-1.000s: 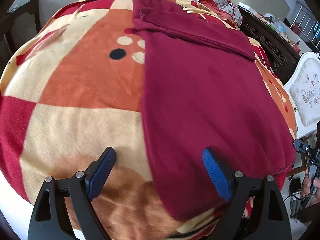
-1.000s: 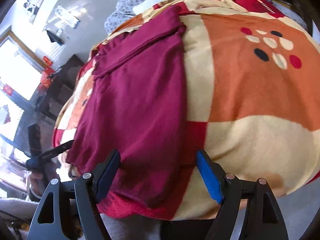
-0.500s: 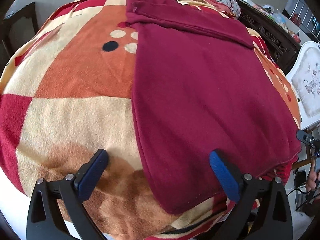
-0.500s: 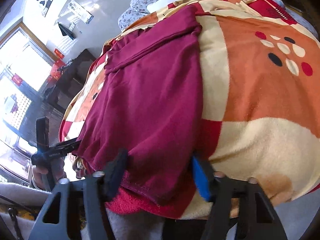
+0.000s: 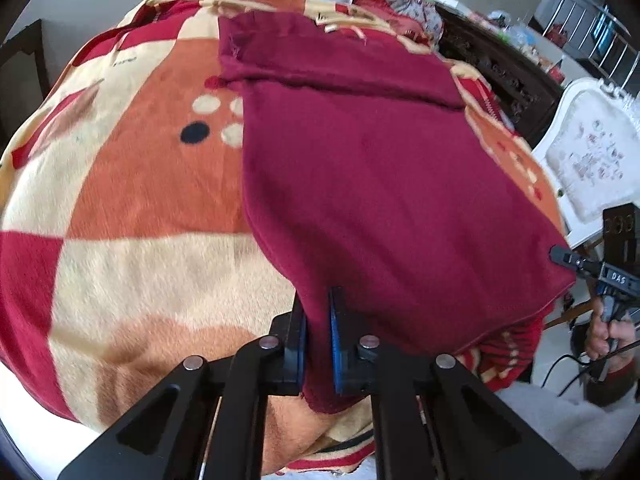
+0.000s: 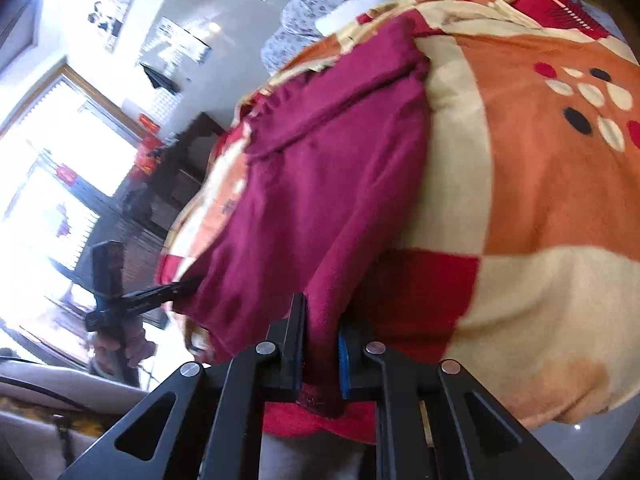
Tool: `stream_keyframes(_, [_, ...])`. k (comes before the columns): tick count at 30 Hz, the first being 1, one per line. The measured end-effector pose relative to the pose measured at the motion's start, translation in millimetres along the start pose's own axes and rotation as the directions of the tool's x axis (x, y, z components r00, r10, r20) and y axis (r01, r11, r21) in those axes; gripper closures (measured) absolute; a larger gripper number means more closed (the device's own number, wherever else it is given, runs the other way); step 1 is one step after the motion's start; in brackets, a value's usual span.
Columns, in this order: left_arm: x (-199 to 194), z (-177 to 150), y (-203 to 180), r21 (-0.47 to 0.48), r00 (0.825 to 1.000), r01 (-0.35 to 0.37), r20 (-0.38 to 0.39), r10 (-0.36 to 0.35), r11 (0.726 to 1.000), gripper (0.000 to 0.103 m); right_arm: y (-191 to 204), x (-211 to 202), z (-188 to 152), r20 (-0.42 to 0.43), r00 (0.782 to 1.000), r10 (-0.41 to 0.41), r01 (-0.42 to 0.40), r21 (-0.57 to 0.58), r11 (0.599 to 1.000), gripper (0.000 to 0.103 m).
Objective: Fold small clothes
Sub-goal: 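Grasp the sweatshirt hem with both grippers and lift it toward the collar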
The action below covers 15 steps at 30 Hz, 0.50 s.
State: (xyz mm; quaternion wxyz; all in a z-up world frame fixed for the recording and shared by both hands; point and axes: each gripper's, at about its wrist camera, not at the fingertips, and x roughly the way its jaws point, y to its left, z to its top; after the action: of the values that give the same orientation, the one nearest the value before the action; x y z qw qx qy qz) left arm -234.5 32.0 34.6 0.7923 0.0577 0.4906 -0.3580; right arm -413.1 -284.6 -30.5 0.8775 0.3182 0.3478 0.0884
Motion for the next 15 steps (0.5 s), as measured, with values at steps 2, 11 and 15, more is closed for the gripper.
stream_keyframes(2, [-8,8,1,0.002,1.000,0.011,0.026,-0.011,1.000,0.094,4,-3,9,0.019,0.999,0.041,-0.041,-0.002,0.999,0.089])
stream_keyframes(11, [-35,76,13,0.009,0.984,0.017,0.177,-0.018,1.000,0.096,19,2,87,0.159,0.976,0.150,-0.143,-0.055,0.988,0.089])
stream_keyframes(15, [-33,114,12,0.030,0.971,-0.004,0.239,-0.003,1.000,0.096,23,14,137,0.207,0.964,0.166,-0.153,-0.074,0.985,0.089])
